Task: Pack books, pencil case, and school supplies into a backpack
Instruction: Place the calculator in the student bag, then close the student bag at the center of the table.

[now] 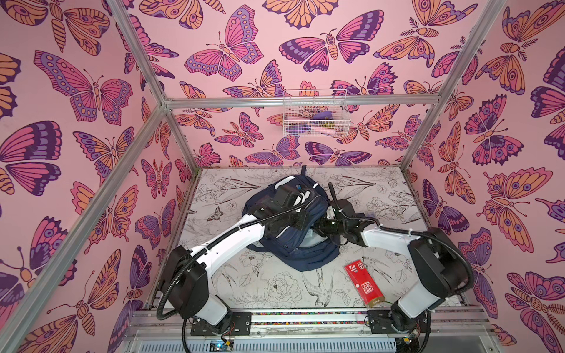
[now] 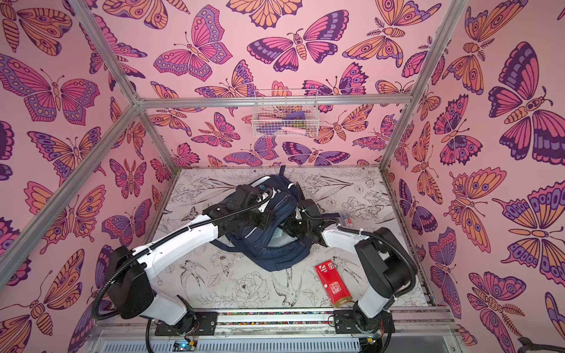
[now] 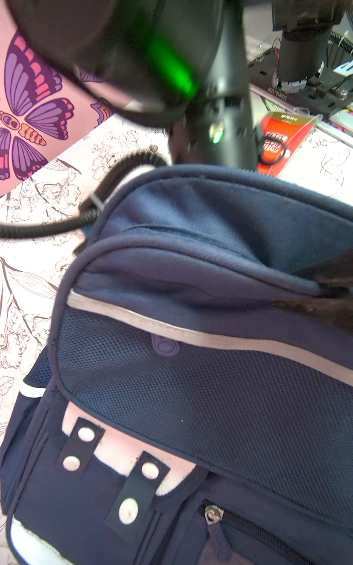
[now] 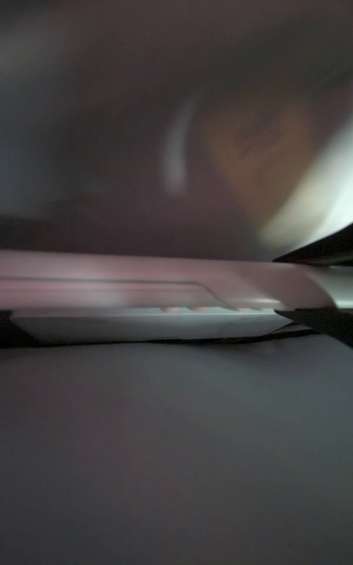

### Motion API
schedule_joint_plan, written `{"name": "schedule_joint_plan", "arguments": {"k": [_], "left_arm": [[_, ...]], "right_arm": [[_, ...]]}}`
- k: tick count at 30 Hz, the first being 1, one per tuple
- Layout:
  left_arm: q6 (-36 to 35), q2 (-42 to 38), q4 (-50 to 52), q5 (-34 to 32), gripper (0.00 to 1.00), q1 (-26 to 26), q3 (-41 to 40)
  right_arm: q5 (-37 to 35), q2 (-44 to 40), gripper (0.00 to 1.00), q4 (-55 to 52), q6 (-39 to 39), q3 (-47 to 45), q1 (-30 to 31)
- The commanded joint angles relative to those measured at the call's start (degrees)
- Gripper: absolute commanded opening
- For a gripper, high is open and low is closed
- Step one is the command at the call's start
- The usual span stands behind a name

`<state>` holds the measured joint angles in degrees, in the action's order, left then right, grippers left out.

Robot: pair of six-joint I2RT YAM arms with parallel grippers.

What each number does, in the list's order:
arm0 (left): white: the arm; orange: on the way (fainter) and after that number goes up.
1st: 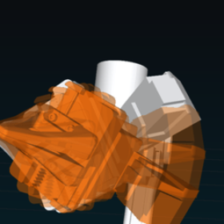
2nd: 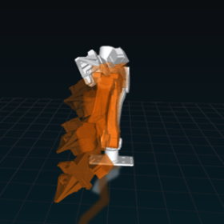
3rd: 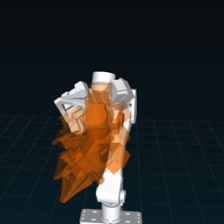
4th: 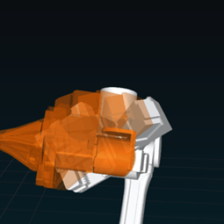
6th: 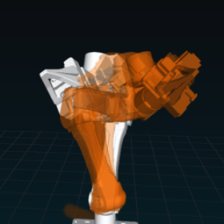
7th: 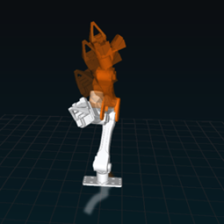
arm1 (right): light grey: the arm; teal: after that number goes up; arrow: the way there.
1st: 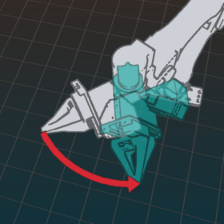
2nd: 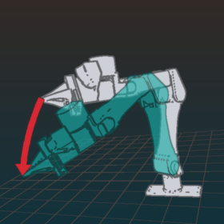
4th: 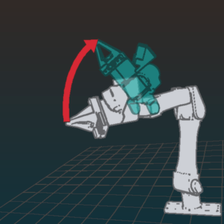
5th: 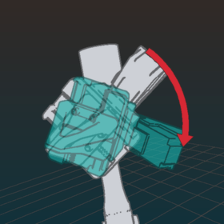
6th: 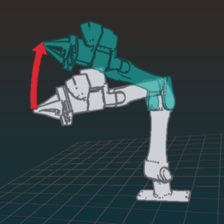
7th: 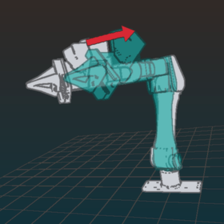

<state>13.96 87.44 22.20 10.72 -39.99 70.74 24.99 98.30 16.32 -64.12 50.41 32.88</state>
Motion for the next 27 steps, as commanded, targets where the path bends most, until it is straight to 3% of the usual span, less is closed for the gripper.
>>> {"name": "schedule_joint_plan", "arguments": {"k": [1,4,5,7,11,17,18,20,21,23,27], "left_arm": [[1.84,-1.63,-5.9,4.67,0.0,-0.01,-0.25],[2.48,-0.95,-6.5,4.83,0.0,0.0,-0.6],[2.64,-0.78,-6.49,4.61,0.0,0.05,-0.6],[3.71,-0.6,-6.55,3.97,0.0,0.6,-0.89],[6.17,-1.07,-7.2,3.56,0.0,2.27,-1.92],[7.87,-1.52,-7.89,3.76,0.0,3.66,-3.58],[8.41,-1.39,-7.91,4.06,0.04,3.77,-3.8],[10.04,-1.34,-7.88,4.34,0.36,3.82,-4.43],[11.2,-1.63,-7.78,3.96,0.47,3.78,-5.13],[14.56,-2.96,-7.54,2.28,0.57,4.0,-7.31],[23.81,-8.02,-2.19,-2.46,0.65,5.16,-12.38]], "right_arm": [[1.48,4.0,0.0,7.24,-2.93,3.55,1.83],[-0.13,6.65,0.01,5.05,-2.64,5.85,2.97],[-1.42,6.61,0.06,3.45,-2.6,5.57,2.97],[-5.33,4.62,0.36,0.11,-2.03,3.51,2.65],[-10.73,-2.26,0.62,-9.96,1.82,-0.09,1.36],[-18.19,-15.9,0.63,-29.83,12.05,-1.11,1.13],[-19.53,-17.75,0.63,-33.6,13.05,-1.18,1.13],[-21.92,-22.01,0.62,-39.9,14.63,-1.63,1.13],[-23.38,-24.33,0.63,-42.57,14.97,-2.42,1.13],[-27.7,-28.6,0.62,-49.22,15.0,-3.18,1.01],[-33.51,-36.16,0.6,-58.46,16.37,-3.94,1.04]]}}
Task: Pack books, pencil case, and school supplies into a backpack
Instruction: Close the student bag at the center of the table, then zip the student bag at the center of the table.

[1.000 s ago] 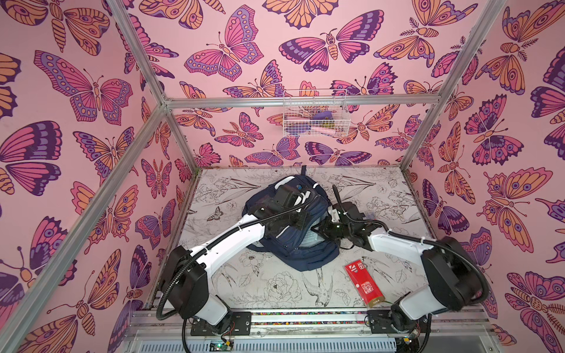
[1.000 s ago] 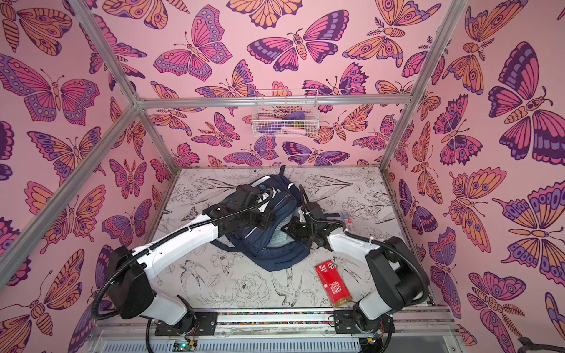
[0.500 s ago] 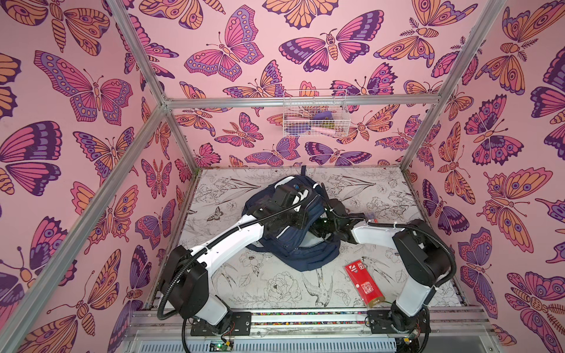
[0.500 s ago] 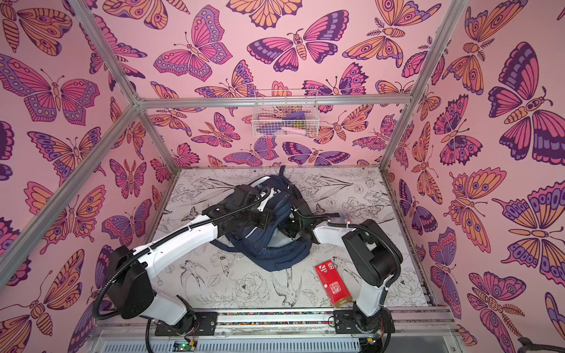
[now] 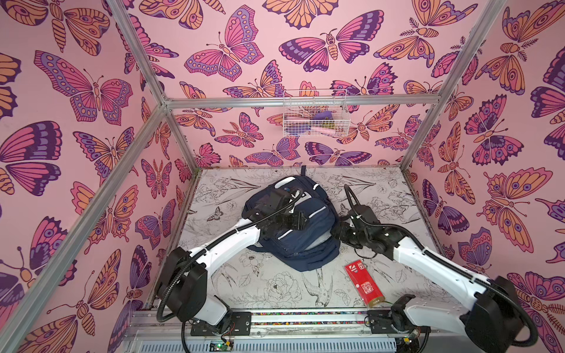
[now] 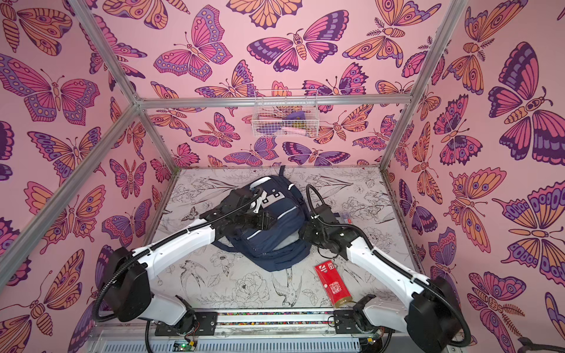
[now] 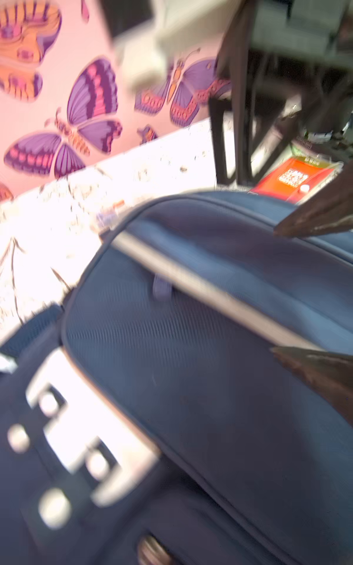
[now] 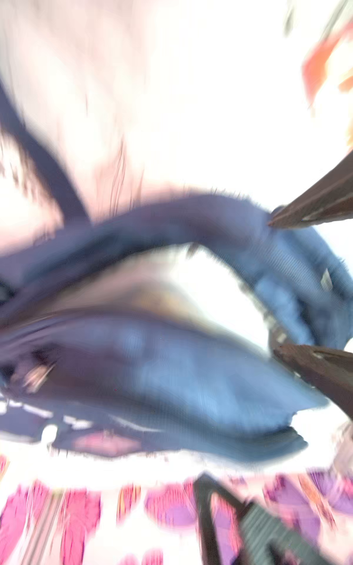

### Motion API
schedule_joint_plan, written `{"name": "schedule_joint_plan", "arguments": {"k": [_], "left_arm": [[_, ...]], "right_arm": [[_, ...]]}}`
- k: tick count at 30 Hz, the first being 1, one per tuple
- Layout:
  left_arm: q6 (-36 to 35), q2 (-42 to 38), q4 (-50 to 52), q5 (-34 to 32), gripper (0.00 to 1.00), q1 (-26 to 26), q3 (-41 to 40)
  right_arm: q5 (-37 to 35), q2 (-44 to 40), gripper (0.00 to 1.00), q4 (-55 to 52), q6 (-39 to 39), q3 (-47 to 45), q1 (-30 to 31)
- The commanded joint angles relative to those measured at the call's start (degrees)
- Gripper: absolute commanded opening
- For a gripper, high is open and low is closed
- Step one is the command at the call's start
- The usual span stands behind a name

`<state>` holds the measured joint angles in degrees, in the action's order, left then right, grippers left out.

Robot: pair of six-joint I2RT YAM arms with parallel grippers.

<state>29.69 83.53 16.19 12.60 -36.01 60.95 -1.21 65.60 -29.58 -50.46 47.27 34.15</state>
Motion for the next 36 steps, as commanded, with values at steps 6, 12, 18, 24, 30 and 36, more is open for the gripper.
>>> {"name": "schedule_joint_plan", "arguments": {"k": [6,12,18,24,30,36], "left_arm": [[18.25,-14.35,9.83,-2.85,0.75,2.91,-10.8],[22.66,-16.39,9.42,0.04,0.55,2.13,-16.84],[26.68,-15.2,3.41,1.36,0.66,0.35,-17.99],[28.19,-6.58,2.88,-0.48,0.67,-0.81,-15.29],[29.15,-3.23,1.3,-0.48,0.59,-0.74,-14.47],[29.01,-1.09,-0.35,1.38,0.32,0.21,-10.63]], "right_arm": [[-5.56,-8.7,0.53,-10.95,3.7,-2.0,1.12],[-6.52,-3.99,0.49,-7.06,3.85,0.58,7.76],[-6.64,0.9,0.46,-3.25,4.66,2.72,14.61],[-8.88,4.55,0.42,-2.98,4.71,5.03,20.13],[-8.48,5.17,0.41,-1.7,4.05,5.55,21.93],[-9.15,7.85,0.4,-1.76,4.23,7.41,24.13]]}}
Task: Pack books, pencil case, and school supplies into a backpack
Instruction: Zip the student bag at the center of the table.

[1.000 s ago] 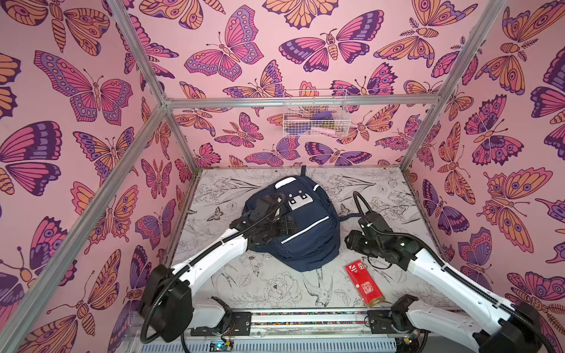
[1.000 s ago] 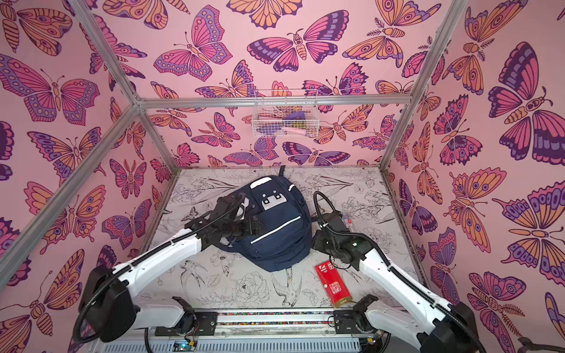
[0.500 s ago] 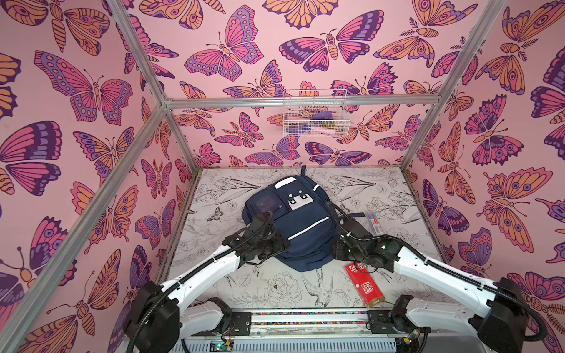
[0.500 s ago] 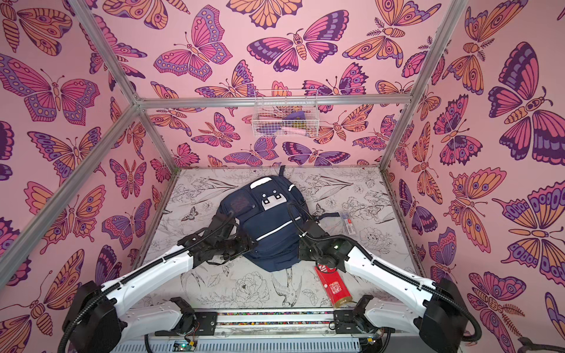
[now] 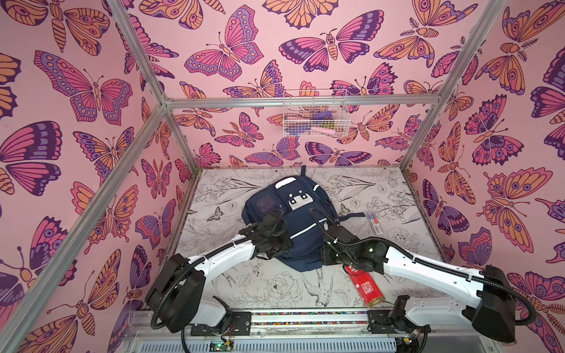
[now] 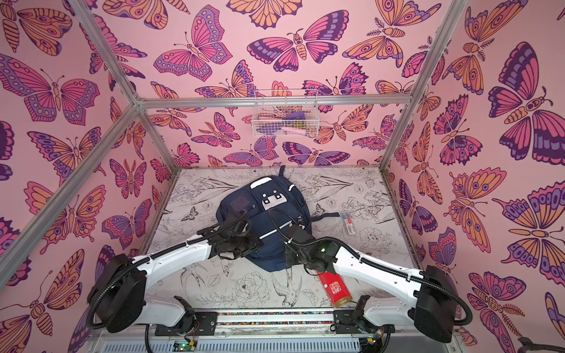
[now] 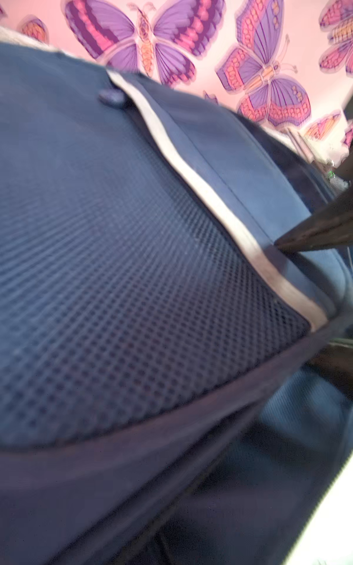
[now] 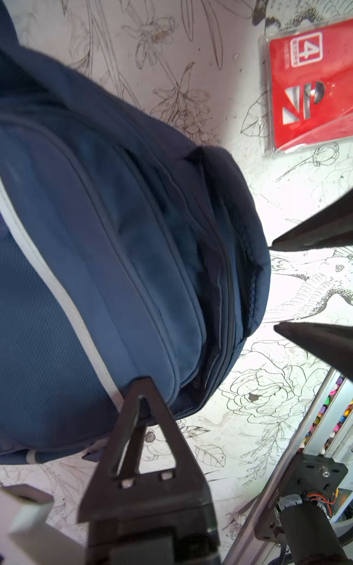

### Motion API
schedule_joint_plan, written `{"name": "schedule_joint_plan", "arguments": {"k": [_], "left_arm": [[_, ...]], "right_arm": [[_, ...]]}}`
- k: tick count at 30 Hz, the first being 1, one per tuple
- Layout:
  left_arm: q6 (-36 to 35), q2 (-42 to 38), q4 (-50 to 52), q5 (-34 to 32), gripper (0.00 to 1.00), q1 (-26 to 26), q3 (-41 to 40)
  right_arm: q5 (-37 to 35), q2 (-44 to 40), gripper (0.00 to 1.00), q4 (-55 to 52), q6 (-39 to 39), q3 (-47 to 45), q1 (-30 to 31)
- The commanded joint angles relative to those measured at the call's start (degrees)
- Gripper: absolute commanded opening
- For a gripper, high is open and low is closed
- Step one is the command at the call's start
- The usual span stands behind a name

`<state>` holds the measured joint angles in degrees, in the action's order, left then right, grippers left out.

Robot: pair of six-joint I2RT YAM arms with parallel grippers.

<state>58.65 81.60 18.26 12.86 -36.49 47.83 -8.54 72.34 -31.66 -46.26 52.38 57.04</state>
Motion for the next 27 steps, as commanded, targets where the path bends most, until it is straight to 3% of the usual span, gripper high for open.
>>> {"name": "schedule_joint_plan", "arguments": {"k": [1,7,18,23,27], "left_arm": [[0.1,1.07,-2.71,1.47,0.3,0.93,2.81],[1.67,0.72,-5.48,4.27,0.0,3.18,4.46],[21.02,-3.33,-27.4,7.9,0.0,5.07,-0.03],[23.71,-3.04,-31.7,9.41,0.0,5.11,-0.81],[24.13,-2.94,-32.91,10.1,0.0,5.14,-0.91]], "right_arm": [[-2.12,1.32,0.39,0.23,0.03,2.53,1.56],[-2.68,2.93,0.39,1.22,0.11,3.75,3.07],[-8.12,10.02,0.5,-0.81,-5.17,11.01,5.11],[-9.07,13.5,0.48,1.15,-8.29,12.16,5.11],[-11.53,17.22,0.52,-0.83,-9.99,15.45,5.11]]}}
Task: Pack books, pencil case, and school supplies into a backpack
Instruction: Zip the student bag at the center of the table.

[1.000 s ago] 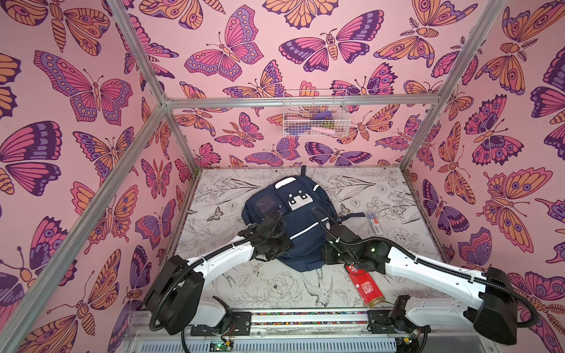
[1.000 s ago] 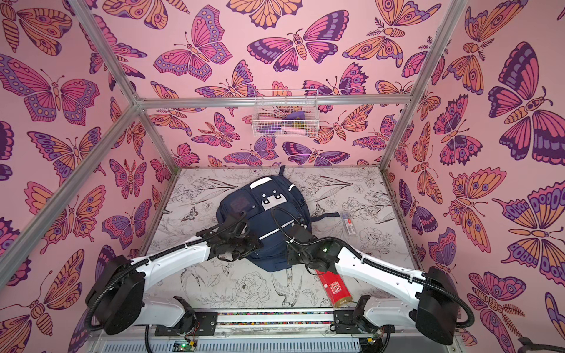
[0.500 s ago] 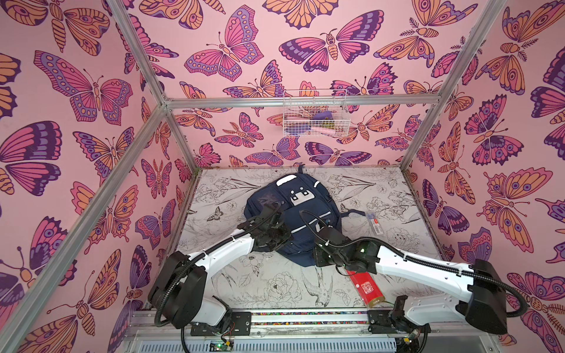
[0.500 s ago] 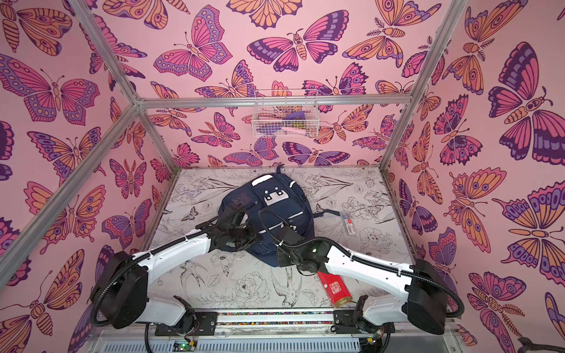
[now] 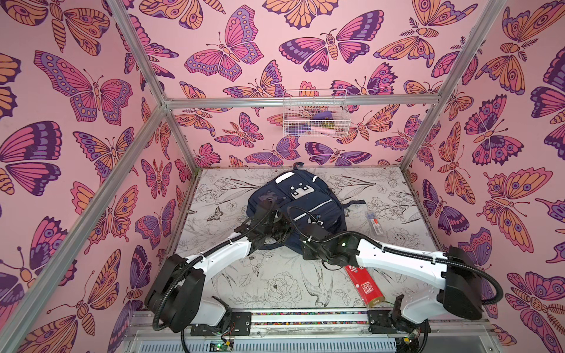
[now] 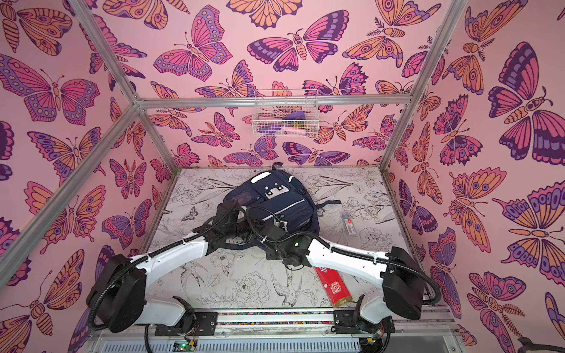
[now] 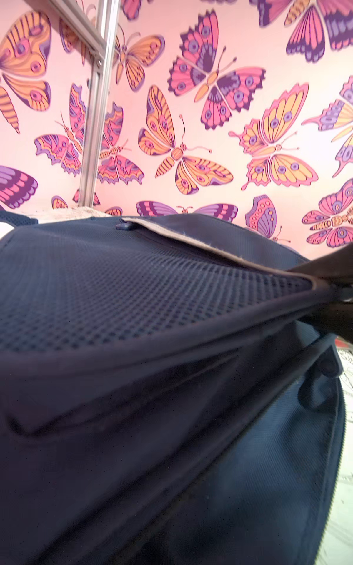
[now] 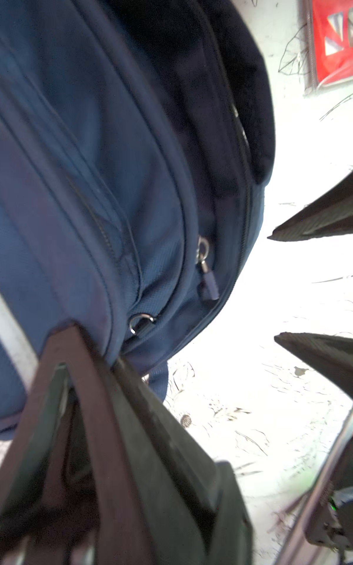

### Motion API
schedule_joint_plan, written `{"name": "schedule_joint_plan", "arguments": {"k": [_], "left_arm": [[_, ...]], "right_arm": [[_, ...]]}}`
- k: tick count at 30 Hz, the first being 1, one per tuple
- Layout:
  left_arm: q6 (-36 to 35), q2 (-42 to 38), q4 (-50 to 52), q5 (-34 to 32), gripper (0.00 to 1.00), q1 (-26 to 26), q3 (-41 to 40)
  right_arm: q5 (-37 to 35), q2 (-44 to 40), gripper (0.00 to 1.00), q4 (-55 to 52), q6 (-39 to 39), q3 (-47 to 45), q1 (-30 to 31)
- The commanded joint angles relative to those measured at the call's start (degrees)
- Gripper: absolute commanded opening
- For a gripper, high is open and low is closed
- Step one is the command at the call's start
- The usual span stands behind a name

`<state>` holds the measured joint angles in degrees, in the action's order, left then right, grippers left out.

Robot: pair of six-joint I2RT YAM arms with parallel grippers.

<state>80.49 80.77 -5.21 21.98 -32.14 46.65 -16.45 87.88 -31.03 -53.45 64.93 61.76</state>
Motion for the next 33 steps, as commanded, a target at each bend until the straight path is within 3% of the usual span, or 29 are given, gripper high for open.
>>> {"name": "schedule_joint_plan", "arguments": {"k": [1,7,14,19,26,33], "left_arm": [[2.24,-2.12,-9.55,1.18,0.0,0.77,0.35],[2.26,-1.86,-10.17,1.69,0.0,0.76,0.37],[2.05,-1.49,-10.86,2.5,0.0,0.92,0.37],[1.7,-1.49,-10.96,3.02,0.0,0.94,0.11],[0.95,-1.23,-10.95,3.42,0.0,1.53,-0.25],[-3.26,-1.92,-2.29,1.18,0.0,2.9,-0.07]], "right_arm": [[-4.94,2.67,0.51,-1.98,-2.86,3.64,0.43],[-11.88,7.07,0.42,-6.4,-4.37,7.91,0.29],[-15.24,11.31,0.35,-13.44,-6.97,12.53,-0.13],[-14.59,13.23,0.17,-15.85,-7.59,14.69,-0.86],[-13.95,12.98,0.0,-19.05,-8.24,14.73,-0.85],[-13.04,9.2,0.0,-22.96,-6.34,12.5,-0.85]]}}
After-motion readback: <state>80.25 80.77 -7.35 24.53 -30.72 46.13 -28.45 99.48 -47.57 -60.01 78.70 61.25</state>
